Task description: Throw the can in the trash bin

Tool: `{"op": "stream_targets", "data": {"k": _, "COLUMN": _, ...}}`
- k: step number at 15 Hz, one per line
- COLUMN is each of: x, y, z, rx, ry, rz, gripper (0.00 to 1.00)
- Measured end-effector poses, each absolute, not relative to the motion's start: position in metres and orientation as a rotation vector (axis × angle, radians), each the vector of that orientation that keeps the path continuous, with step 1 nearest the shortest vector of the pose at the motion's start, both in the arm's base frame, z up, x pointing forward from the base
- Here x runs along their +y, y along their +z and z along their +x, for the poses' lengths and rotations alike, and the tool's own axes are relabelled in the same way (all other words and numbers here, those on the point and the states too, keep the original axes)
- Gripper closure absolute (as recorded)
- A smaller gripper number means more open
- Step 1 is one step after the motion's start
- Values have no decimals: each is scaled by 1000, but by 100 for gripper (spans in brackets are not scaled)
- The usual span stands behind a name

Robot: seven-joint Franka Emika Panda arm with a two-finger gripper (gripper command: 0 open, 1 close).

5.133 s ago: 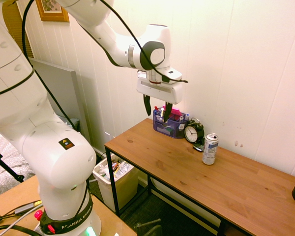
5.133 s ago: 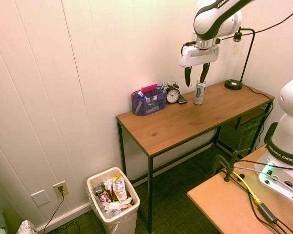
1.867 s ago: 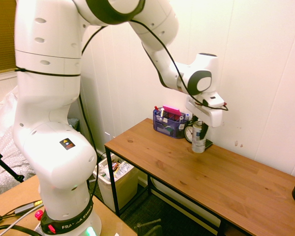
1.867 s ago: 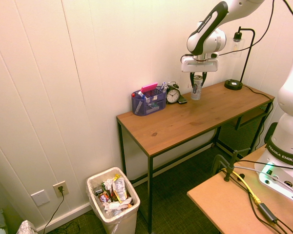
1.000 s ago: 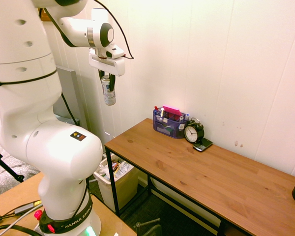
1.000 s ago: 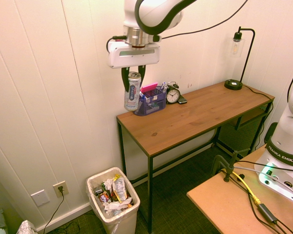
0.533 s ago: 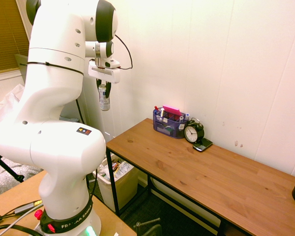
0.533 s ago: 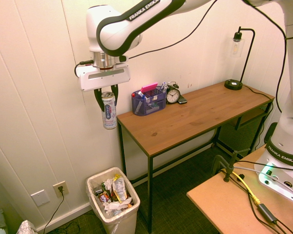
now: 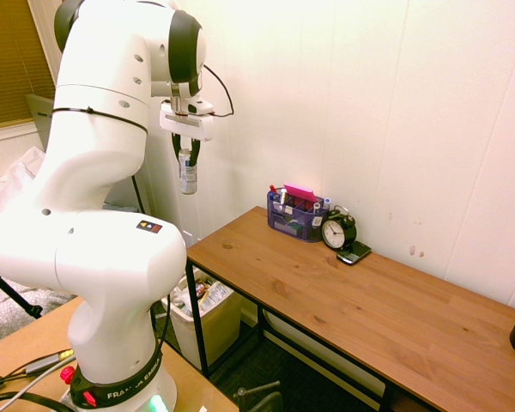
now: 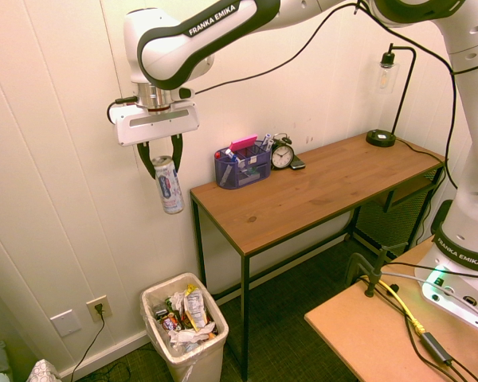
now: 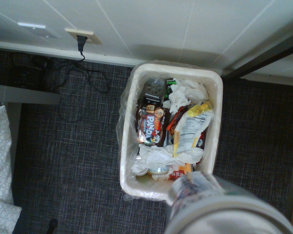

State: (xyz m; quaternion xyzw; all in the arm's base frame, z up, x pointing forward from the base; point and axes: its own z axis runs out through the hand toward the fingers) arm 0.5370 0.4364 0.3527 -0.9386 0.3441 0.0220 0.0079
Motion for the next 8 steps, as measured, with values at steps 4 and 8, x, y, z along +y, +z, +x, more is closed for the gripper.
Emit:
{"op": "stream_targets", "data": {"k": 4, "x": 435, "y": 353, "z": 539, "rx": 1082, "ry": 67, "rz": -2926, "gripper": 0}}
{"op": "stream_targets", "data": {"k": 8, "x": 406, "y": 374, "z": 555, "rx": 1126, "ry": 36, "rz": -2853, "gripper": 0}}
